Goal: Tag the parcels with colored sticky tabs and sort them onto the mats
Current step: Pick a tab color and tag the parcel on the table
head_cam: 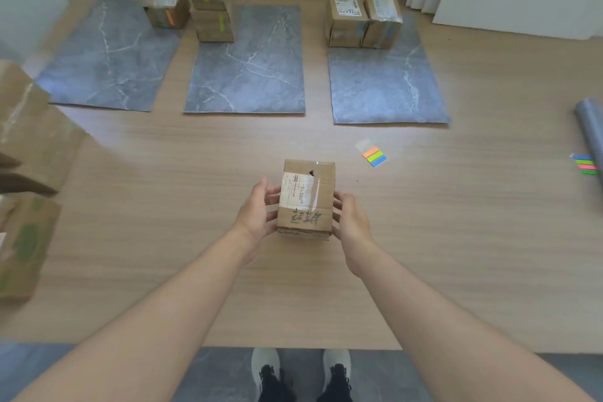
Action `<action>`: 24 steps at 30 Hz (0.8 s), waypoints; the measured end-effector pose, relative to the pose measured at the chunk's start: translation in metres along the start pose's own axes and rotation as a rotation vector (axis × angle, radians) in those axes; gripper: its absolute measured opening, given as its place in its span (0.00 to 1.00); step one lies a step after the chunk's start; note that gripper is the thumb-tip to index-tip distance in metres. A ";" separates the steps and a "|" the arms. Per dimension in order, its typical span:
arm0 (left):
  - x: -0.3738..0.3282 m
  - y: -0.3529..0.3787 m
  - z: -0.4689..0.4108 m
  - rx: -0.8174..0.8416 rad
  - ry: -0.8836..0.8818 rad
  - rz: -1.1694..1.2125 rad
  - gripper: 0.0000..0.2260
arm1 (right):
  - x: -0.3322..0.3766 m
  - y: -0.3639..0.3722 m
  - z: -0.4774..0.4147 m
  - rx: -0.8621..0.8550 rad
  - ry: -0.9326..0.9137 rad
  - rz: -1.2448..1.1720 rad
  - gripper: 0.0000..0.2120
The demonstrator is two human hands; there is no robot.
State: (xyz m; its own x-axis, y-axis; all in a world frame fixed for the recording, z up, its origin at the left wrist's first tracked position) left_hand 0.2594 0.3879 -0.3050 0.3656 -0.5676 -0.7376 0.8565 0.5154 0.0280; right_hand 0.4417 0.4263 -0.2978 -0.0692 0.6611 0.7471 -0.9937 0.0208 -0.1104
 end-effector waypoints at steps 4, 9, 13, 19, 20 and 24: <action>0.008 0.000 -0.002 -0.037 -0.014 -0.026 0.22 | -0.011 -0.003 -0.012 0.009 0.050 -0.030 0.19; 0.012 -0.002 -0.007 -0.069 -0.012 -0.070 0.22 | -0.020 -0.009 -0.022 0.059 0.057 -0.044 0.16; 0.003 -0.004 -0.014 -0.147 0.025 -0.094 0.22 | -0.019 -0.027 -0.041 0.033 0.013 0.014 0.15; -0.050 0.028 -0.019 -0.222 0.329 -0.100 0.17 | 0.004 -0.067 -0.081 -0.057 -0.042 0.000 0.12; -0.060 0.036 -0.019 -0.232 0.387 -0.122 0.16 | 0.011 -0.072 -0.088 -0.069 -0.064 -0.006 0.10; -0.086 0.084 -0.028 -0.179 0.474 -0.148 0.22 | 0.041 -0.091 -0.120 -0.107 -0.167 0.044 0.07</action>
State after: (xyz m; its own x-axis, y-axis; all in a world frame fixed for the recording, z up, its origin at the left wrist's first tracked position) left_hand 0.2898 0.4984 -0.2581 0.0053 -0.3117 -0.9502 0.7958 0.5767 -0.1848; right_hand 0.5402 0.5419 -0.3355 -0.1353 0.5296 0.8374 -0.9748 0.0801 -0.2081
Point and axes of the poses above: each hand's wrist, its own z-axis away from the middle knuckle, its own y-axis out of the palm, x = y × z, the point moved 10 cm from there along -z, towards the middle knuckle, and after that the axes turned 5 degrees about -x, right-handed, at the moved point
